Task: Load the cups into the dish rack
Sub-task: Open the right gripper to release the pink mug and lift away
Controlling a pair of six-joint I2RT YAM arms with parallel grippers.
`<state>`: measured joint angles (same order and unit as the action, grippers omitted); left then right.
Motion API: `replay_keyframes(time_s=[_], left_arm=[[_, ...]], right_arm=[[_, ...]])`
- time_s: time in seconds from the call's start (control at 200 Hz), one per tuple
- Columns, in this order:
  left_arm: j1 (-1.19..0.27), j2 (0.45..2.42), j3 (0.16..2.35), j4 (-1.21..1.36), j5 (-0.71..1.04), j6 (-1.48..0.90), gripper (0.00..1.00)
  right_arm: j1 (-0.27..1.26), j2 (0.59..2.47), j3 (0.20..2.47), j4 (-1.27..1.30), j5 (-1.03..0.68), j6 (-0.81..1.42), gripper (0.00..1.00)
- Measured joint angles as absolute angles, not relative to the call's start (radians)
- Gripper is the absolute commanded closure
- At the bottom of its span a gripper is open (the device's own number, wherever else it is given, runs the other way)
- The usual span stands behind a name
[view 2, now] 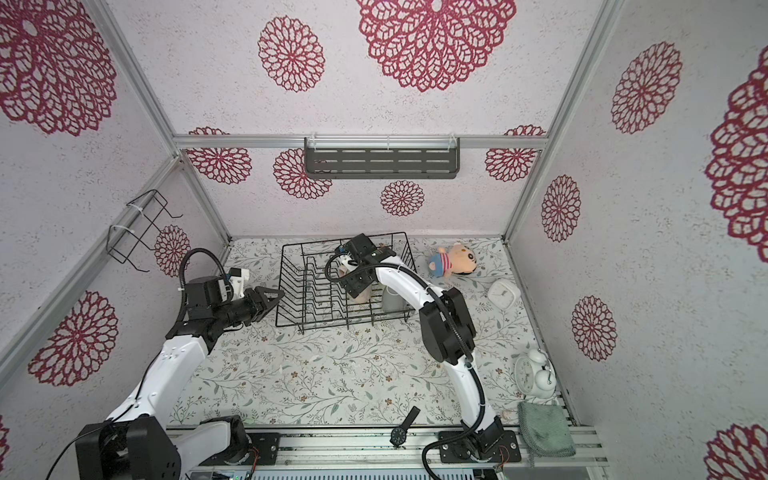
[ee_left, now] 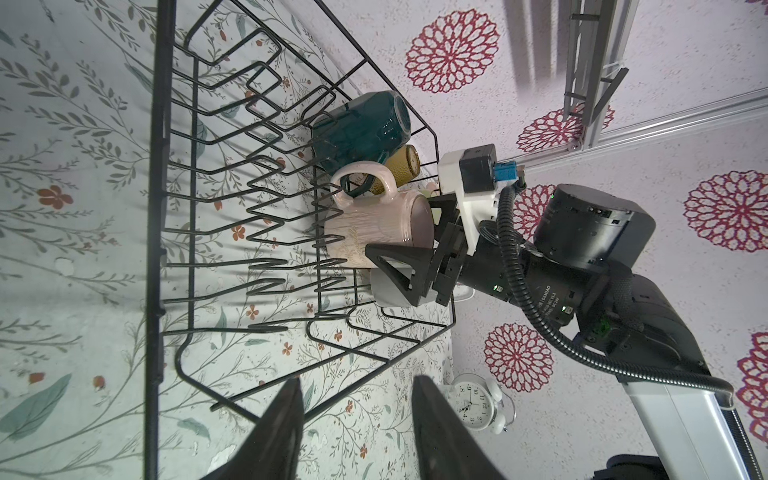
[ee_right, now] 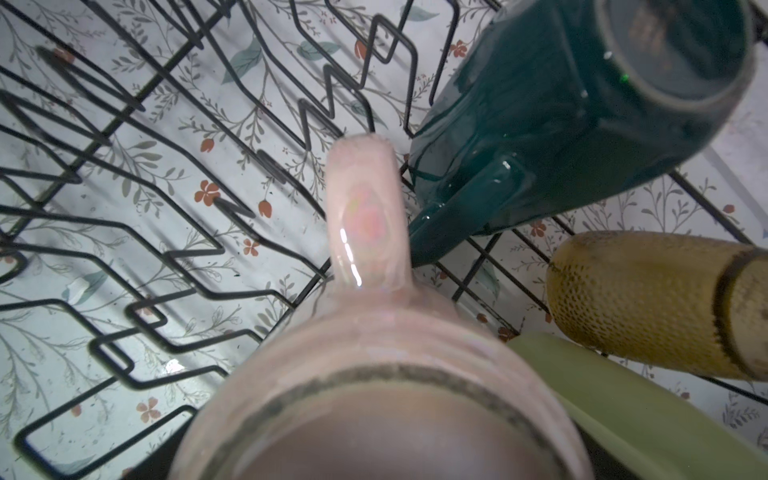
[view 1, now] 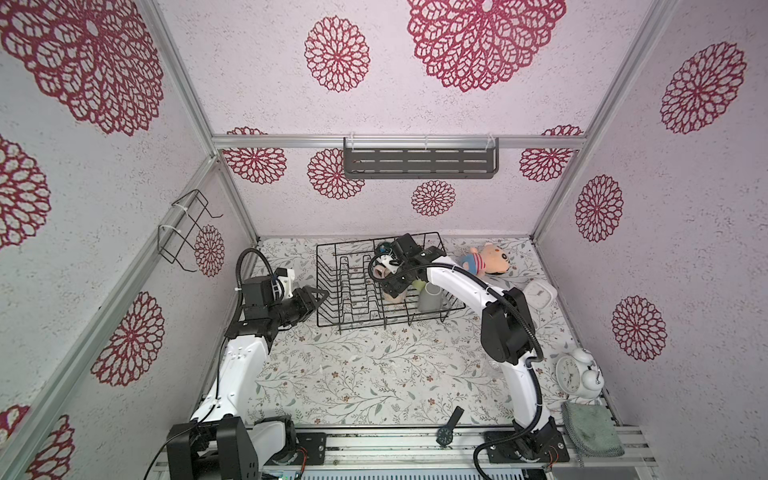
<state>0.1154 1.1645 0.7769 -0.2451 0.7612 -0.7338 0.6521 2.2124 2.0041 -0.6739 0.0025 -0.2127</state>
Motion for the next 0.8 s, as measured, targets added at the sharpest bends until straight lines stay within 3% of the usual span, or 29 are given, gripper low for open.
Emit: replay_keyframes(time_s=[0.21, 0.545, 0.575, 0.801], left_arm=[[0.116, 1.169, 0.777, -0.237, 0.766, -0.738, 0.54], [0.116, 1.169, 0.777, -0.223, 0.768, -0.755, 0.54], [0.116, 1.169, 0.777, -0.221, 0.768, -0.757, 0.53], [0.116, 1.147, 0.777, -0.22, 0.763, -0.765, 0.54]], right_arm=[[0.637, 2.226, 2.025, -0.674, -0.01, -0.207, 0.1], [0.628, 2.226, 2.025, -0.686, -0.042, -0.208, 0.07], [0.628, 2.226, 2.025, -0.686, -0.045, -0.208, 0.01], [0.629, 2.197, 2.025, -0.675, -0.059, -0.207, 0.01]])
